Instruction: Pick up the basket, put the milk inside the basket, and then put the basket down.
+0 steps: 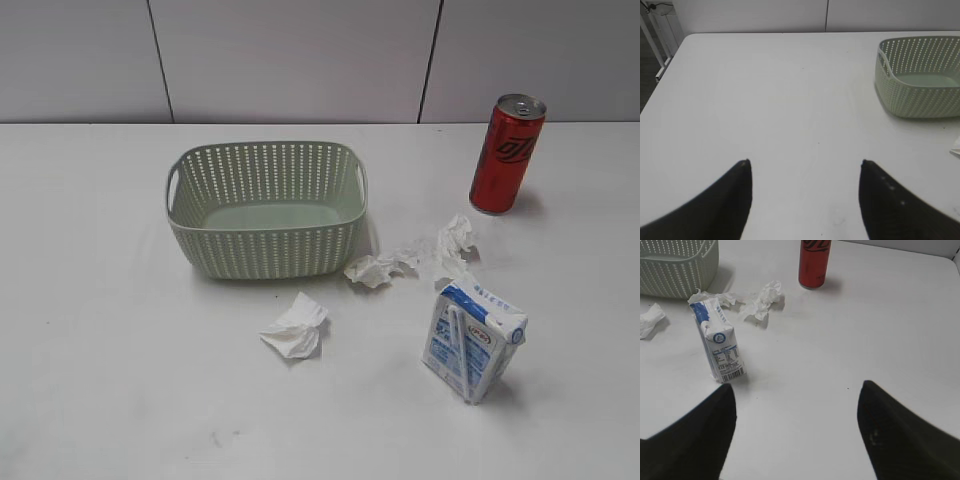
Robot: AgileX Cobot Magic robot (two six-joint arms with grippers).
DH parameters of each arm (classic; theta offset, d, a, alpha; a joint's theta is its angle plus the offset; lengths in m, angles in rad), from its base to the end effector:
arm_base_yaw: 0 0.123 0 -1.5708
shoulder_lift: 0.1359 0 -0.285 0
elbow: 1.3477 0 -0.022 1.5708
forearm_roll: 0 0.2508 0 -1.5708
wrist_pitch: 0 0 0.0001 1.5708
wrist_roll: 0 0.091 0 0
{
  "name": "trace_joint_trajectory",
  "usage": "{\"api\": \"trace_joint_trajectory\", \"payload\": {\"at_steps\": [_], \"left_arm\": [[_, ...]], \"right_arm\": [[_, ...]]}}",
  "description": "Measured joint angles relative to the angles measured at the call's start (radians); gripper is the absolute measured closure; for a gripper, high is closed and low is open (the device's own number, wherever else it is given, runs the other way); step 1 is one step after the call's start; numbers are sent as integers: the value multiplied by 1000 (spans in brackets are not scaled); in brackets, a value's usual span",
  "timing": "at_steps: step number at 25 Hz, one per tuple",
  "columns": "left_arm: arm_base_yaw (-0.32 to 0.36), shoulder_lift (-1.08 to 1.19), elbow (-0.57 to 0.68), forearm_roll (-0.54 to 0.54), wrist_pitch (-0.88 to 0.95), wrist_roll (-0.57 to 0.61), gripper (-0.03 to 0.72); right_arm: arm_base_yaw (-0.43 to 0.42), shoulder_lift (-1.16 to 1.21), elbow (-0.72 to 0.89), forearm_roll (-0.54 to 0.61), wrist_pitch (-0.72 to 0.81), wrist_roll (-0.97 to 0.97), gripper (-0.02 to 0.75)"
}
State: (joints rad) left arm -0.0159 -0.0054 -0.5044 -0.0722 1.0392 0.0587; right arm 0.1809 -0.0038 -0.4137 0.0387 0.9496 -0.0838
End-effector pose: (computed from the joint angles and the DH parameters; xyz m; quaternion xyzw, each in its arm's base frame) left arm -0.0055 -0.0056 0.2804 0.0327 0.8438 -0.0246 0.5351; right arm 0.0078 0.0043 0.2619 -0.1105 0.8383 0.0452 0.5320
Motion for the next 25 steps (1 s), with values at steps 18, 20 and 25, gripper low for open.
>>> {"api": "trace_joint_trajectory", "payload": {"at_steps": [18,20,25], "left_arm": [[0,0,0,-7,-1,1,180],[0,0,-2,-7,-5,-1,180],[0,43,-34,-8,-82,0,180]], "right_arm": [[0,0,0,0,0,2,146],[0,0,0,0,0,2,146],[0,0,0,0,-1,2,146]]}}
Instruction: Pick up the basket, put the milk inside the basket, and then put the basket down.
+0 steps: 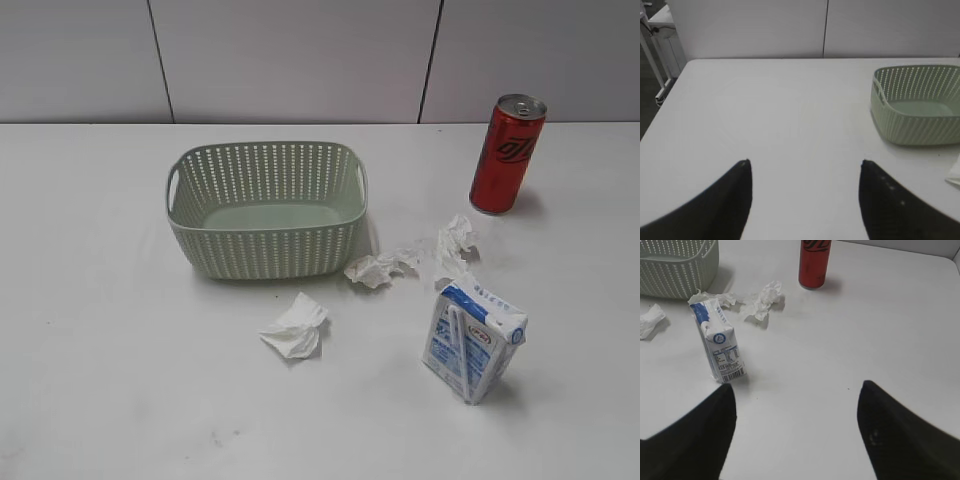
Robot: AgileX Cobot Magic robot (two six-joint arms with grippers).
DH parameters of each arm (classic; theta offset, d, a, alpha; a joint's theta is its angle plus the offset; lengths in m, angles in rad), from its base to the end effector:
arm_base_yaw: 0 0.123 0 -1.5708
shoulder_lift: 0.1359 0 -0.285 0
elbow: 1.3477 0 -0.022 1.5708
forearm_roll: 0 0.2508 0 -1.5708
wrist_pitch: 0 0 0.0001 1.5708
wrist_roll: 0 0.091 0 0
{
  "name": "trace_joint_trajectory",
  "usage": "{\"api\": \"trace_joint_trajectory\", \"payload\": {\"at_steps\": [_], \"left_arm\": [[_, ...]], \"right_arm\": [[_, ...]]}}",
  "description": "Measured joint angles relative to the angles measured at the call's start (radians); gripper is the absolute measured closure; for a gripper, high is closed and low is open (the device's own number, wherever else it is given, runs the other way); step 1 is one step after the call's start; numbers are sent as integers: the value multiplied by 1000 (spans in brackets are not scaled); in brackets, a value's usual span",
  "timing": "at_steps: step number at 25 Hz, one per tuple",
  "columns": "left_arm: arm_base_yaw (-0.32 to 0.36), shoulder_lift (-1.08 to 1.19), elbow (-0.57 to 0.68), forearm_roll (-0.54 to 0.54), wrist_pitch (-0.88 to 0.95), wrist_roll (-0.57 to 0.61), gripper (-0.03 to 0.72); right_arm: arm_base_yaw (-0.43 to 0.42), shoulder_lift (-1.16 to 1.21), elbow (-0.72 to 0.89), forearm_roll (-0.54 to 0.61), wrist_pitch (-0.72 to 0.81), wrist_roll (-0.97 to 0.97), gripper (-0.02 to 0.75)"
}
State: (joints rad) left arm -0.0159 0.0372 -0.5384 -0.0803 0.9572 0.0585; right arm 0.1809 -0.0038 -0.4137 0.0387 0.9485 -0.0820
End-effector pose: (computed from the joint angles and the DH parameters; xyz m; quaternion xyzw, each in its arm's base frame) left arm 0.0003 -0.0060 0.2969 0.0301 0.8236 -0.0281 0.5657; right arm 0.0078 0.0043 0.2620 -0.1097 0.8381 0.0457 0.5324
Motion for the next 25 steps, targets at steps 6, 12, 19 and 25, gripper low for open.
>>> {"api": "trace_joint_trajectory", "payload": {"at_steps": [6,12,19,25], "left_arm": [[0,224,-57,0,-45,-1,180],[0,509,-131,-6,-96,1,180],[0,843,-274,-12,-108,-1,180],[0,1062,-420,-26,-111,2,180]], "right_arm": [[0,0,0,0,0,0,146],[0,0,0,1,0,0,146],[0,0,0,1,-1,0,146],[0,0,0,1,-1,0,147]]}}
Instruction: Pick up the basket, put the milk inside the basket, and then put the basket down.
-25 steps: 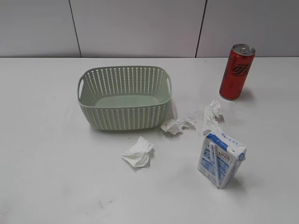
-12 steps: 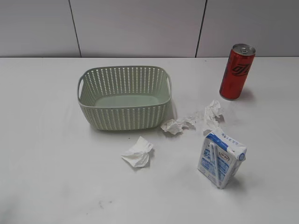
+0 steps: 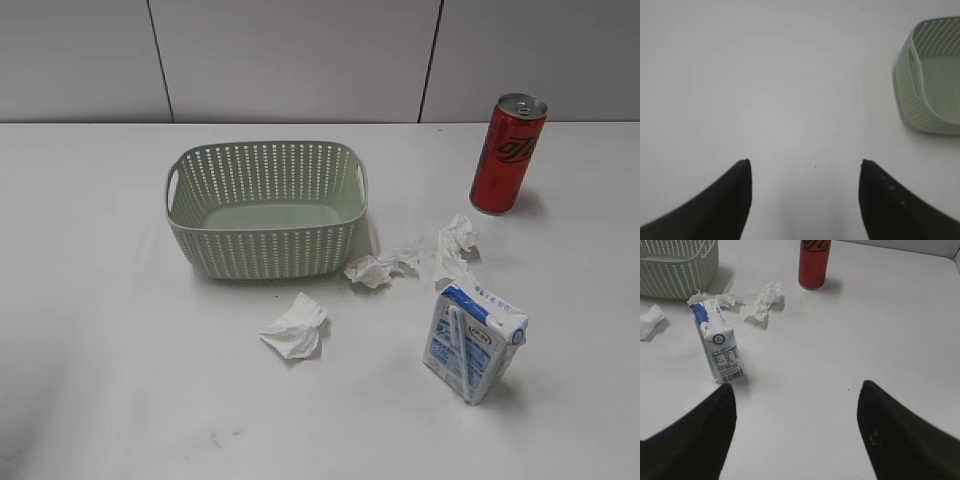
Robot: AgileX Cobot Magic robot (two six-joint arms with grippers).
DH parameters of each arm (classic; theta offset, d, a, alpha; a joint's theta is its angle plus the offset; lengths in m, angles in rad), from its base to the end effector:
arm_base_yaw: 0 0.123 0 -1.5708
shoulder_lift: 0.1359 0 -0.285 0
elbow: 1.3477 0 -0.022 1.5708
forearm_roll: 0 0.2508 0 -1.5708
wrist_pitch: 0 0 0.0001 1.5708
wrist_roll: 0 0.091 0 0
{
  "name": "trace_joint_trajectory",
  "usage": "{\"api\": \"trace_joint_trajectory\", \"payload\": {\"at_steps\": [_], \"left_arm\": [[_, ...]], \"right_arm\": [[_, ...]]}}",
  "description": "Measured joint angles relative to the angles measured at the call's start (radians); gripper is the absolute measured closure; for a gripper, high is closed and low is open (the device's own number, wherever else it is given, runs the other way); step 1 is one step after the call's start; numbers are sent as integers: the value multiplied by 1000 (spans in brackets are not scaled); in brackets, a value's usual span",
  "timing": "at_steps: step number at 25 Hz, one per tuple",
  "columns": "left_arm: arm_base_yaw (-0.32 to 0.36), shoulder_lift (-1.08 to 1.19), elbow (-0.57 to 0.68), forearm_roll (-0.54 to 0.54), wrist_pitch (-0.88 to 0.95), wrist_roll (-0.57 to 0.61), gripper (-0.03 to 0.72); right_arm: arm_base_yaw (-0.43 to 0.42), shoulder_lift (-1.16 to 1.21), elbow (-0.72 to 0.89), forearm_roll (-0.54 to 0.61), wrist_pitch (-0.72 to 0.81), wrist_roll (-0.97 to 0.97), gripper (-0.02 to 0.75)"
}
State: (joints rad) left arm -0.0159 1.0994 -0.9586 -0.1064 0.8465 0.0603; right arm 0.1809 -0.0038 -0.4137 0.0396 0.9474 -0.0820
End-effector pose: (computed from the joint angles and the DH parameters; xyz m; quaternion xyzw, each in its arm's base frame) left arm 0.2141 -0.0107 0.3297 0.0158 0.9430 -0.0419 0.3296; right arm 0.0079 0.0044 0.2620 -0.1096 0.8378 0.0462 0.5329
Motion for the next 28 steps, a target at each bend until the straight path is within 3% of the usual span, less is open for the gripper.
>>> {"api": "trace_joint_trajectory", "payload": {"at_steps": [16,28], "left_arm": [[-10,412,-285,-109,67,-1,68],[-228,718,-561,-90,168,-120,82]], "right_arm": [[0,0,0,-1,0,0,147],[0,0,0,-1,0,1,147]]}}
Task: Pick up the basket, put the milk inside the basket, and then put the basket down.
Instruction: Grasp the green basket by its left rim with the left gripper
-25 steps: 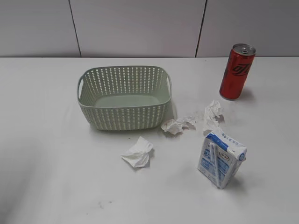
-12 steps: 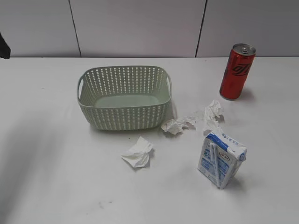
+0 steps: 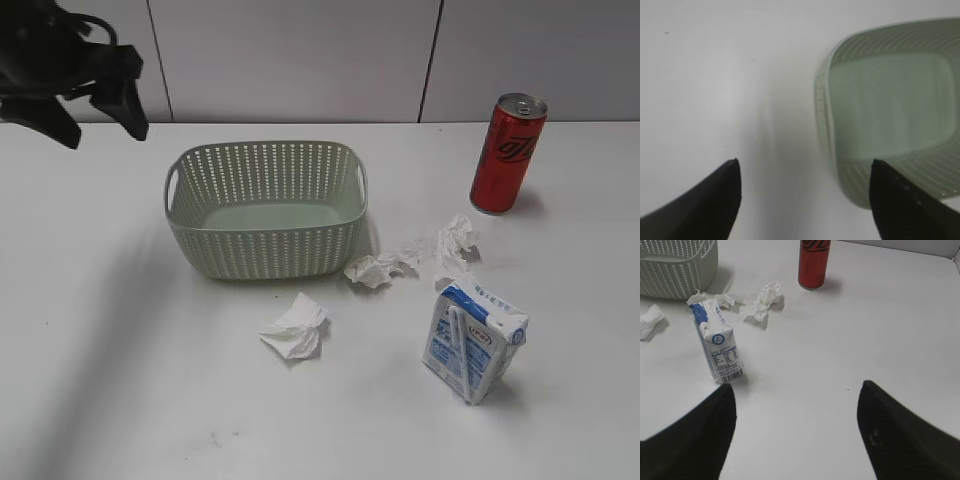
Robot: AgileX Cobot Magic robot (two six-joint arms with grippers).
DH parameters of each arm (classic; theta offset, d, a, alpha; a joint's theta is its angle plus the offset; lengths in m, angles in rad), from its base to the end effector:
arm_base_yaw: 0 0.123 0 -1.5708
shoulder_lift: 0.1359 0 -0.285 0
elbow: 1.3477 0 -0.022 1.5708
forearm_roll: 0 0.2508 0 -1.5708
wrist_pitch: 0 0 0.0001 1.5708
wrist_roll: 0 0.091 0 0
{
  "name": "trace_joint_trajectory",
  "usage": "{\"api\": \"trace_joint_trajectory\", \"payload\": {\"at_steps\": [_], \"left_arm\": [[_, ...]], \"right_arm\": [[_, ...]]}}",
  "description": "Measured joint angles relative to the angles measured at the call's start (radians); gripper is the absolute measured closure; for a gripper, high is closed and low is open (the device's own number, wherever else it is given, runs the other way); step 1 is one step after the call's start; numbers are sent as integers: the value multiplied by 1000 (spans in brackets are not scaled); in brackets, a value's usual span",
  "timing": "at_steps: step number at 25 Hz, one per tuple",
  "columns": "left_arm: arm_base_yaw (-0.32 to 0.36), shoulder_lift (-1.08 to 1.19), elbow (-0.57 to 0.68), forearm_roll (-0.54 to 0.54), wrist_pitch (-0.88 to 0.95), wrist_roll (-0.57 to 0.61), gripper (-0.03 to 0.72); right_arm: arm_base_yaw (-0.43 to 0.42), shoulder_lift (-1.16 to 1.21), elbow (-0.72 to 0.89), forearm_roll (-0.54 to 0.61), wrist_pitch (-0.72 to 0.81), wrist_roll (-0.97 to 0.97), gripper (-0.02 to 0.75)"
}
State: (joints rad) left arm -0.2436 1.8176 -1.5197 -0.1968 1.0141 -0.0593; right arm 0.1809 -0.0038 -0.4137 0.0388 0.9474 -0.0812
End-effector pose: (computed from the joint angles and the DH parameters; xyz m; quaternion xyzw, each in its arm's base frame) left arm 0.3723 -0.1081 0.2723 0.0536 0.9795 -0.1159 0.1556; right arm 0.0079 0.0044 0.2620 -0.1093 0.8378 0.0460 0.5329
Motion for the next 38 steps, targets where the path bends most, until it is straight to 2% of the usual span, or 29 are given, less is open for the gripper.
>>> {"api": "trace_joint_trajectory", "payload": {"at_steps": [3,7,19,27,30,38], "left_arm": [[-54,80,-68,40,34,-44,83],[-90,169,-127,61,64,-90,89],[-95,326,-168,62,37,-117,101],[-95,374,-169,46,24,-118,155],[-95,374,-169,45,19,-118,237],[-95,374,-169,-1,29,-121,624]], "right_arm": [[0,0,0,0,0,0,147],[0,0,0,0,0,0,147],[0,0,0,0,0,0,147],[0,0,0,0,0,0,147],[0,0,0,0,0,0,147],[0,0,0,0,0,0,147]]}}
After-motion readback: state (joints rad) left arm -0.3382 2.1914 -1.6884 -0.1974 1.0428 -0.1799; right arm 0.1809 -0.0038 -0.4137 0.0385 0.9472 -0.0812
